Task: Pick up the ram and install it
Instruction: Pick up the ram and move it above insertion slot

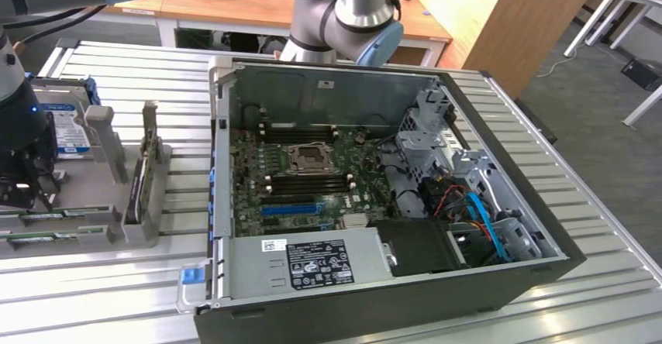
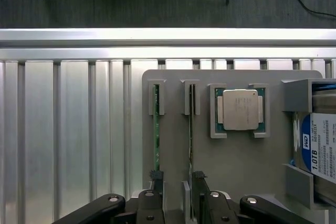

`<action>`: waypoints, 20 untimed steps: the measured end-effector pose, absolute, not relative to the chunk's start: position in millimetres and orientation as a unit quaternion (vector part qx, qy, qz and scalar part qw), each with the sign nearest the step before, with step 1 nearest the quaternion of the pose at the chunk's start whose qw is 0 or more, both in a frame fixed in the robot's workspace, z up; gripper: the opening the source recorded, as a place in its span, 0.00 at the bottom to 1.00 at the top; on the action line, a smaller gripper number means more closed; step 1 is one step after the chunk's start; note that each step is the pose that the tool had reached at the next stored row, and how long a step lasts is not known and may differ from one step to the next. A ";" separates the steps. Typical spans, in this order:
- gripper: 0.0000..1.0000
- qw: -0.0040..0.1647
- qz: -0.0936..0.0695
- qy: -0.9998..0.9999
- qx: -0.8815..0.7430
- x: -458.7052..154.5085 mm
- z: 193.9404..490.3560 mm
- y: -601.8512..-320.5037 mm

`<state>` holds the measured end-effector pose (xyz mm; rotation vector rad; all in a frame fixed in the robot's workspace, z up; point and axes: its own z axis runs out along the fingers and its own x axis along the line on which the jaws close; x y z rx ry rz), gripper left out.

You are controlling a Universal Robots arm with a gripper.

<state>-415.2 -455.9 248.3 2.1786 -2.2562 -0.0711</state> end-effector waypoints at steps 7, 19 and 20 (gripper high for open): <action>0.35 0.002 -0.023 -0.719 0.694 -415.7 248.1 -459.4; 0.35 0.002 -0.023 -0.719 0.694 -418.1 248.2 -472.3; 0.35 0.002 -0.023 -0.719 0.694 -418.3 248.2 -473.2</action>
